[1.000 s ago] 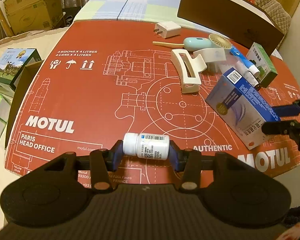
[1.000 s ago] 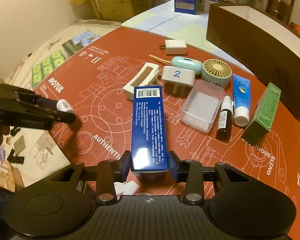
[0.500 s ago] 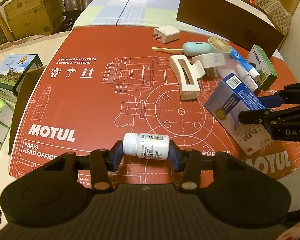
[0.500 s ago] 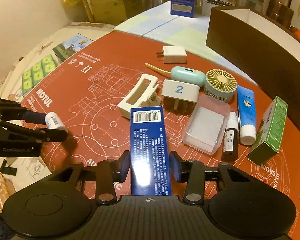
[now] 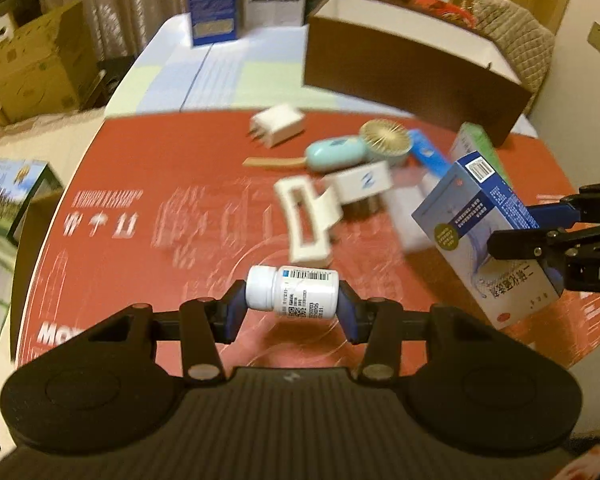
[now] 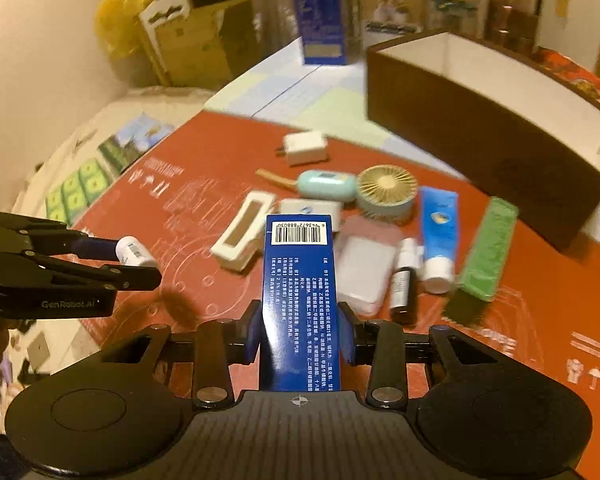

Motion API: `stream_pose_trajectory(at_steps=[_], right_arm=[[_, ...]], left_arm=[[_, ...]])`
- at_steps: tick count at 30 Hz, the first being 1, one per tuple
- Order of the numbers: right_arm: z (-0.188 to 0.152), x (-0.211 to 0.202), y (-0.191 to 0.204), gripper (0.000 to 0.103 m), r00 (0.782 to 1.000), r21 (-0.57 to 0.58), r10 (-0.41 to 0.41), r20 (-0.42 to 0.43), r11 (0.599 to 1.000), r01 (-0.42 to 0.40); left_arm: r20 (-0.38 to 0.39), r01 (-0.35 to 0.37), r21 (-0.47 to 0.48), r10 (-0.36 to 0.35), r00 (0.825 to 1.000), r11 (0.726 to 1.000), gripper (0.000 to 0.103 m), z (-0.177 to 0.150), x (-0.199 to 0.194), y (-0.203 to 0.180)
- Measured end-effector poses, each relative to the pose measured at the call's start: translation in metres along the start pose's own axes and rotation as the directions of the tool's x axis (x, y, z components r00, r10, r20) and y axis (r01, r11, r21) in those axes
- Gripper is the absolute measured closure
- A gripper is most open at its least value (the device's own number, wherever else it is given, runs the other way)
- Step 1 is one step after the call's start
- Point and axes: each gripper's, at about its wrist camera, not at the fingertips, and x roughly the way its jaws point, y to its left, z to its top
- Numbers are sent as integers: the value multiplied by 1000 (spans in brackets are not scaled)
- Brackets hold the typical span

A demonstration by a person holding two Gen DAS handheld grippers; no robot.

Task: Organize rigid objects
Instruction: 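Carry the pill bottle and blue box with both grippers into the cardboard box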

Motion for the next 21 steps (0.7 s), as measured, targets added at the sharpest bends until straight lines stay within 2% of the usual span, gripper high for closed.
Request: stream_pose_trajectory(at_steps=[14, 21], right_arm=[[30, -54, -73, 68, 990, 122, -81, 116, 990, 66], [57, -63, -101, 68, 979, 188, -124, 160, 978, 93]], left_arm=[[89, 93, 117, -103, 991, 989, 61, 80, 15, -80], [109, 146, 179, -167, 980, 973, 61, 127, 33, -100]])
